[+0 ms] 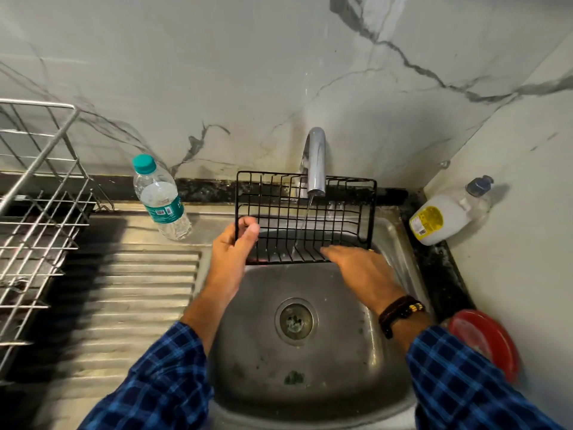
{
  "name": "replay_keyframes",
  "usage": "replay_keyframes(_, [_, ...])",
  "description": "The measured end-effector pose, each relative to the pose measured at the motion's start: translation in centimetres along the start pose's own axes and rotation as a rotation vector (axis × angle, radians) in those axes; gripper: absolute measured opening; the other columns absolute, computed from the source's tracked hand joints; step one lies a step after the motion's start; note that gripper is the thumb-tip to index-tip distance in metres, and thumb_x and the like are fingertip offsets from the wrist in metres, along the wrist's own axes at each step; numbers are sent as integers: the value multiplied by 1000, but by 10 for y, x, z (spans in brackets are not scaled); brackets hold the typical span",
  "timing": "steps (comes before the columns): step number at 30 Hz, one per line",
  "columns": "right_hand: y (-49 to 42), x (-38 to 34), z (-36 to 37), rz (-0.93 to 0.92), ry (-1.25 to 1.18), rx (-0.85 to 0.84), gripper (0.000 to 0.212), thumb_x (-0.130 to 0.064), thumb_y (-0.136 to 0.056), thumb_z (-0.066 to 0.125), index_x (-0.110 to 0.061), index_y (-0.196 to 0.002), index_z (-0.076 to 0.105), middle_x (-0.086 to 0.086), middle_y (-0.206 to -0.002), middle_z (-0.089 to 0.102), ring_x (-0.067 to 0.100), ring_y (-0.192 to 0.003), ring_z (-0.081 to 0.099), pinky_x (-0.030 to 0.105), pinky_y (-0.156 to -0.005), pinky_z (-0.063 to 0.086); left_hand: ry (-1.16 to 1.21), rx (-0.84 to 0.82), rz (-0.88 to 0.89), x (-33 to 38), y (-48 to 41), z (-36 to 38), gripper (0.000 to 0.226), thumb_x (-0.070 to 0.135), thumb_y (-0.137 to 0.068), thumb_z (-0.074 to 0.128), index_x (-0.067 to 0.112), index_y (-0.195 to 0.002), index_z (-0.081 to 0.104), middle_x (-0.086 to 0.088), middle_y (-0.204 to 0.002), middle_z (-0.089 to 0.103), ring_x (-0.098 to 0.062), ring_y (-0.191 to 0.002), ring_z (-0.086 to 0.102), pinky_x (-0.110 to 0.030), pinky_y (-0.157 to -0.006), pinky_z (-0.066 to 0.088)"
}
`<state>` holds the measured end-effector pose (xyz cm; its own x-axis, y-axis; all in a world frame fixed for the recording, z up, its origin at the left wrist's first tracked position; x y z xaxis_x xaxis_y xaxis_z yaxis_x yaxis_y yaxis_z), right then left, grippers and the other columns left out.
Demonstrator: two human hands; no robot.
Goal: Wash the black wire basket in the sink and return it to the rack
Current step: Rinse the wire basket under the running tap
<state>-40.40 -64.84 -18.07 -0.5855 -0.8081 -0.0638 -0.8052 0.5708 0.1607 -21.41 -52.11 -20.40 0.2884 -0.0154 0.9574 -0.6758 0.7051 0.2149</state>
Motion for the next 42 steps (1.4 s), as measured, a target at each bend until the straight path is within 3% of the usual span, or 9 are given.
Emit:
replay_keyframes(3, [2,9,4,81,75,18,53,-7,-100,49,-19,-151,40,2,-159,39,16,-144,39,33,-112,40,-64,-45,64,7,5,1,29,4,-94,65,15,-121,64,-8,-100,64,-14,-98,66,-49,-83,61])
replay_keyframes(6, [-6,3,4,177,55,55,64,-4,-97,55,-14,-154,30,9,-157,39,22,-145,37,34,-113,38,-304,6,282,24,6,-2,41,-1,-94,62,38,-106,69,1,-122,66,-6,-108,64,-39,-95,57])
replay_keyframes(10, [-17,-12,0,215,-28,123,62,-4,-98,49,-22,-155,30,7,-154,41,26,-143,34,36,-115,35,-636,304,493,48,11,-19,28,-12,-85,55,12,-77,65,6,-115,65,-10,-101,55,-31,-83,51])
replay_keyframes(15, [-26,-37,6,127,-146,107,70,6,-92,40,-25,-154,37,2,-163,30,23,-150,23,44,-121,26,-386,394,403,29,4,-42,44,-17,-86,52,18,-62,45,-5,-90,64,-9,-97,62,-32,-89,51])
replay_keyframes(20, [-30,-75,9,16,-12,110,80,4,-91,48,-22,-160,15,1,-167,17,21,-154,15,54,-124,7,3,353,129,0,-4,-37,34,-18,-93,52,-10,-126,58,6,-69,47,4,-90,65,-20,-85,56])
replay_keyframes(26, [-25,-118,-3,-228,16,264,65,-7,-83,67,-18,-145,50,3,-146,55,21,-135,50,45,-115,34,112,318,87,6,-6,-18,34,-18,-93,52,-30,-122,40,16,-71,55,6,-82,65,-25,-93,52])
replay_keyframes(31, [-8,-48,-22,-138,133,321,47,-18,-90,70,-19,-135,57,4,-132,64,22,-120,61,43,-102,48,243,311,-55,2,-9,-27,22,-16,-94,54,1,-101,66,14,-55,53,2,-77,66,-28,-93,53])
replay_keyframes(36, [19,-21,-40,-175,203,382,18,-26,-100,49,-20,-106,65,0,-91,70,22,-81,68,37,-63,52,108,166,-216,0,3,-25,30,-12,-94,55,11,-76,52,-3,-96,66,-9,-95,70,-33,-93,57])
replay_keyframes(42, [51,-43,-96,-244,166,495,20,-36,-93,63,-21,-104,71,-2,-87,72,18,-75,69,35,-60,55,-93,71,-440,4,17,-43,33,-1,-94,59,10,-123,48,-17,-107,74,-26,-88,73,-33,-64,61])
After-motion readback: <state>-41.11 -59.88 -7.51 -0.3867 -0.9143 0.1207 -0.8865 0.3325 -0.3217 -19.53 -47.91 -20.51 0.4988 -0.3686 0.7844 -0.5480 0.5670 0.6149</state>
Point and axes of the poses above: each hand's wrist, its own y-axis away from the middle knuckle, its own z-axis out of the palm, x = y × z, the point moved 10 cm from there along -y, towards the middle knuckle
